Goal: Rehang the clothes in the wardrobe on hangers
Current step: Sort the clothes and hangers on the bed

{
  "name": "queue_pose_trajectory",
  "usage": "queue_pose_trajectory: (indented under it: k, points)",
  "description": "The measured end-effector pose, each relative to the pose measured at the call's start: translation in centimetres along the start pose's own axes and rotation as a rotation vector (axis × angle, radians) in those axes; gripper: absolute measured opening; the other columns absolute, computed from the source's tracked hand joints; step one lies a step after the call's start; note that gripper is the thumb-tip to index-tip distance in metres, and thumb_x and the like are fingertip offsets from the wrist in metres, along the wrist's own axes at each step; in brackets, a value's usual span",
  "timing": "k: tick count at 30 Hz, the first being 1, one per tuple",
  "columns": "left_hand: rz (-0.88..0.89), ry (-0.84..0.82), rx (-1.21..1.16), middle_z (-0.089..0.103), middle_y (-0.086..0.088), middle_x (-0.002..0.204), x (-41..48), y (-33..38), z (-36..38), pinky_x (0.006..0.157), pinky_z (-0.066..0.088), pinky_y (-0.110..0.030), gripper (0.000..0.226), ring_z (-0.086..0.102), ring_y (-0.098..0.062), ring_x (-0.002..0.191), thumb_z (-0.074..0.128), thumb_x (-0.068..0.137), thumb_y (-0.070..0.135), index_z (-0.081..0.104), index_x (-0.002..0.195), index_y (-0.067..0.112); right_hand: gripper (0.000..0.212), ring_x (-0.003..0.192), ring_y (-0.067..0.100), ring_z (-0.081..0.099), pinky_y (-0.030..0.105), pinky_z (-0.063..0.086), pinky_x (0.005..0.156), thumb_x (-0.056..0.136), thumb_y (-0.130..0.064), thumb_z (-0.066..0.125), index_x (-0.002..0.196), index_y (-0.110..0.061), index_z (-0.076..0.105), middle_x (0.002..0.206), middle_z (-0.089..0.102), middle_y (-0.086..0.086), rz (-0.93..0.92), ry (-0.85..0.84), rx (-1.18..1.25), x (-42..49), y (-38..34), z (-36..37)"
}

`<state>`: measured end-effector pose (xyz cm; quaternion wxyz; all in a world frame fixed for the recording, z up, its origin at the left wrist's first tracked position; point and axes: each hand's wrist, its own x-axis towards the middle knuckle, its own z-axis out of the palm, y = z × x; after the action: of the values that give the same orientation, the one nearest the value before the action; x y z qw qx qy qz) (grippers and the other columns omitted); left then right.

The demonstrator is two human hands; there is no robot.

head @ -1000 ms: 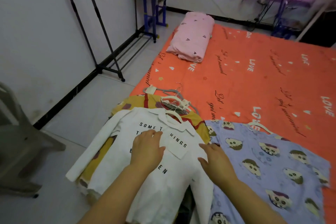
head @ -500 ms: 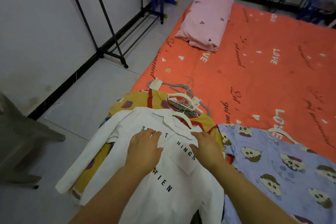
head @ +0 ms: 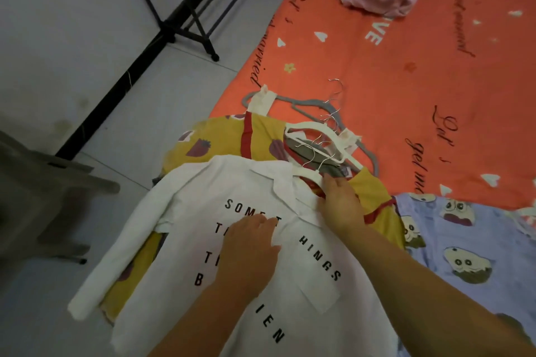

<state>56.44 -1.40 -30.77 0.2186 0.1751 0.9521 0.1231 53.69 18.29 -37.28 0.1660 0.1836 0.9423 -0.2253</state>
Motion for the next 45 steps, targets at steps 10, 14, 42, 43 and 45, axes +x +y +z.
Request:
queue_pose_trajectory:
  k: [10, 14, 42, 43, 45]
  points:
    - [0.148, 0.207, -0.001, 0.062, -0.007, 0.118, -1.0, 2.1, -4.9, 0.095, 0.042, -0.037, 0.048, 0.058, -0.026, 0.109, 0.071, 0.08, 0.02, 0.058, 0.125, 0.012, 0.044, 0.102, 0.028, 0.054, 0.032, 0.046, 0.069, 0.089, -0.005, 0.048, 0.132, -0.013, 0.051, 0.122, 0.049, 0.011, -0.097, 0.227, 0.177, -5.7, -1.6, -3.1]
    - [0.199, 0.31, -0.011, 0.062, -0.008, 0.118, -2.9, 3.3, -8.1, 0.095, 0.043, -0.039, 0.048, 0.058, -0.026, 0.109, 0.071, 0.08, 0.019, 0.058, 0.125, 0.012, 0.047, 0.098, 0.027, 0.056, 0.033, 0.046, 0.066, 0.087, -0.003, 0.052, 0.132, -0.016, 0.053, 0.113, 0.057, 0.01, -0.17, 0.325, 0.22, -11.1, -3.1, -5.5]
    - [1.281, 0.175, -0.217, 0.062, 0.005, 0.094, -37.3, 20.8, -5.7, 0.066, 0.039, -0.024, 0.031, 0.056, -0.015, 0.085, 0.057, 0.091, 0.034, 0.061, 0.122, 0.03, 0.048, 0.073, 0.004, 0.047, 0.022, 0.04, 0.062, 0.081, -0.005, 0.061, 0.125, -0.022, 0.059, 0.087, 0.06, -0.005, 0.235, 1.046, 0.163, -65.5, 2.8, -8.6]
    - [1.294, 0.158, -0.243, 0.061, 0.007, 0.094, -38.8, 22.3, -4.7, 0.065, 0.039, -0.023, 0.032, 0.054, -0.013, 0.085, 0.056, 0.091, 0.035, 0.06, 0.122, 0.032, 0.046, 0.077, 0.006, 0.048, 0.021, 0.039, 0.066, 0.08, -0.005, 0.061, 0.124, -0.02, 0.06, 0.088, 0.061, -0.004, 0.258, 1.077, 0.162, -67.3, 4.1, -8.6]
    - [1.316, 0.126, -0.274, 0.06, 0.009, 0.096, -41.7, 25.6, -2.4, 0.068, 0.041, -0.024, 0.032, 0.053, -0.011, 0.087, 0.054, 0.092, 0.037, 0.058, 0.124, 0.034, 0.045, 0.084, 0.009, 0.049, 0.016, 0.036, 0.07, 0.078, -0.003, 0.063, 0.121, -0.017, 0.063, 0.088, 0.063, -0.003, 0.304, 1.128, 0.139, -71.0, 7.1, -8.7]
